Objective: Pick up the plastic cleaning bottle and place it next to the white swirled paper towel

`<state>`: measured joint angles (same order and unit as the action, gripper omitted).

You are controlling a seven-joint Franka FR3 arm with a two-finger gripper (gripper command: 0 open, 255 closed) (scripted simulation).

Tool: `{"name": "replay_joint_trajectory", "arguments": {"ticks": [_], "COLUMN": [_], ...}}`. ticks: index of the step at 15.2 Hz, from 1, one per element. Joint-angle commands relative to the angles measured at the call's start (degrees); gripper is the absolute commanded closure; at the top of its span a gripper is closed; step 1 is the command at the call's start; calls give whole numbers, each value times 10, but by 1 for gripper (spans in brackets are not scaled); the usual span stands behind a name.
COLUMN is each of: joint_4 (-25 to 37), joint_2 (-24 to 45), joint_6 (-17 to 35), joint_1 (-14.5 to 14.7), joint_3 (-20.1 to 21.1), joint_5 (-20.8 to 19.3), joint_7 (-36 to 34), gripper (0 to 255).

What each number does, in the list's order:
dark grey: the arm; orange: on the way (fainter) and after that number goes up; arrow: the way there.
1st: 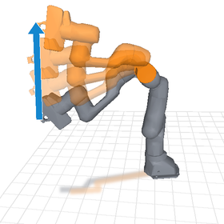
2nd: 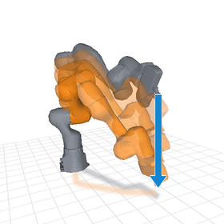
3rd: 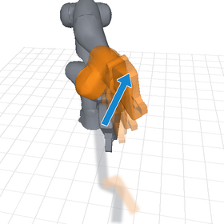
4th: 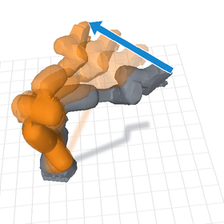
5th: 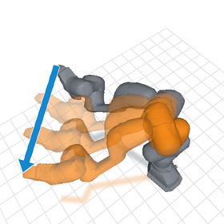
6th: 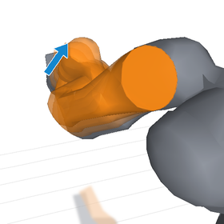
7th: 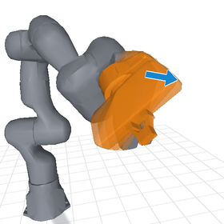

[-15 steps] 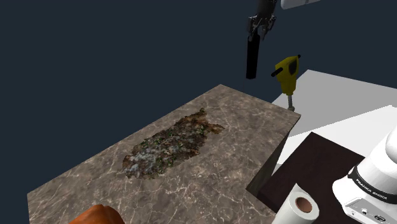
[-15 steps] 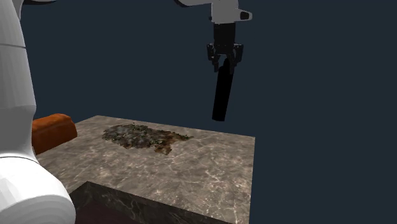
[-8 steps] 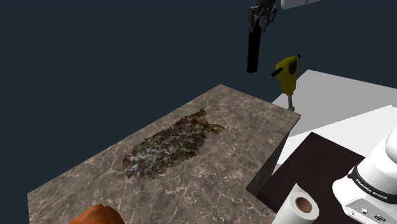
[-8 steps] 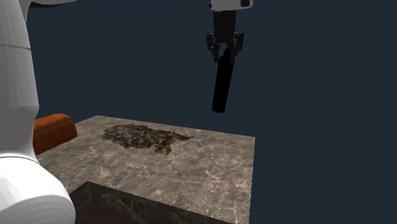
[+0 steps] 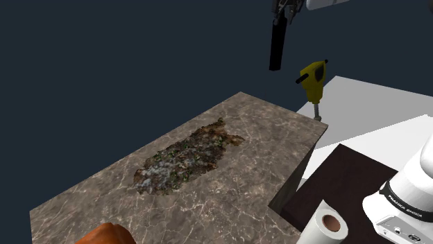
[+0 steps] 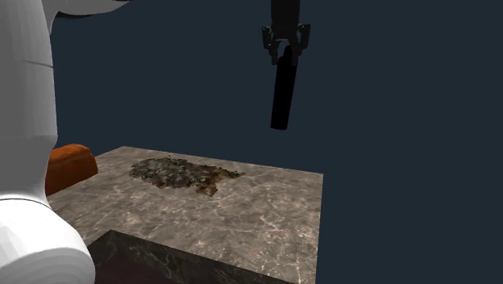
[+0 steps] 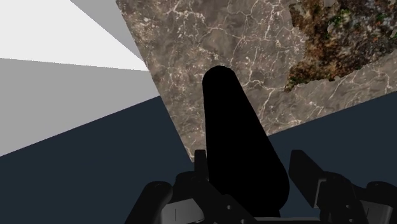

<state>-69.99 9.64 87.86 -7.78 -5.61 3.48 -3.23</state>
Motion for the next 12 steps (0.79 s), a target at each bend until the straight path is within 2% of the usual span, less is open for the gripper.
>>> {"name": "replay_joint_trajectory", "arguments": {"ticks": [1,6,9,12], "joint_4": [35,122,10,-74], "joint_2": [12,46,-35,-101], "joint_6": [-23,-77,-44,-24], "joint_1": [-1,-5,18,37], "joint_3": [0,-1,9,24], "joint_5": [2,6,-8,-18], "joint_7": [0,-1,-28,-58], "gripper": [255,255,255,255]}}
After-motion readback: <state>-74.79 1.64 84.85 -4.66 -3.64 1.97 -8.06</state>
